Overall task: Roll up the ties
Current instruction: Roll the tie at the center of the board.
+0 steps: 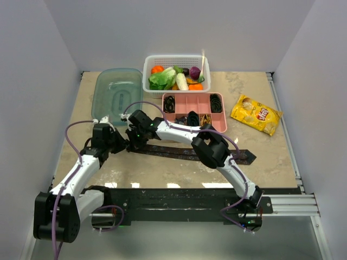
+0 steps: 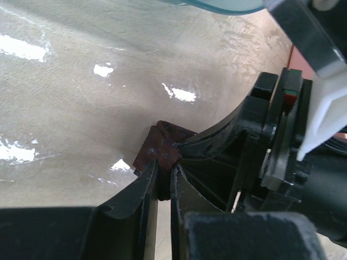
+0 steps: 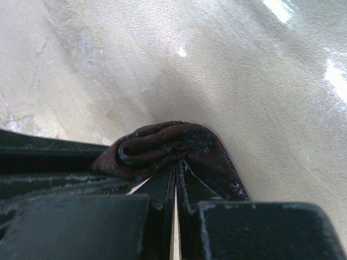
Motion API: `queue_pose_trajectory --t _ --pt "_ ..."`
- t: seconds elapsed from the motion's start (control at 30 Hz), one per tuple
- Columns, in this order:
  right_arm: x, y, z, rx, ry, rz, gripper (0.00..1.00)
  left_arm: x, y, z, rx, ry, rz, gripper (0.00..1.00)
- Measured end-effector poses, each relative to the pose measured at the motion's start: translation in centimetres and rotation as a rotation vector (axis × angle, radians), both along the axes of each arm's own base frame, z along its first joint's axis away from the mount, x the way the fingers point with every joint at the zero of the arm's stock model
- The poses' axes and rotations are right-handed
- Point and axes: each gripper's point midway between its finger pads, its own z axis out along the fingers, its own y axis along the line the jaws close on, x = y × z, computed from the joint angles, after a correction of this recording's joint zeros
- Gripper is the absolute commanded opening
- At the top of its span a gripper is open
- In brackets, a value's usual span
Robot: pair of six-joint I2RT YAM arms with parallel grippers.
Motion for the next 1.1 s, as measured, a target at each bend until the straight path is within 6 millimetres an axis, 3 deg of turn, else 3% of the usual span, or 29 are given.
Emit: queue_pose_trajectory --t 0.83,1.1 --pt "-0.9 0.5 0.2 0.081 0.073 -0.005 0.0 0.0 -0.8 0.9 0.089 -0.002 -0.023 0.0" --pt "-1.2 0.8 0.4 0.104 0.09 0.005 0.0 -0.4 0.0 0.4 0.139 0.023 0.025 0.0"
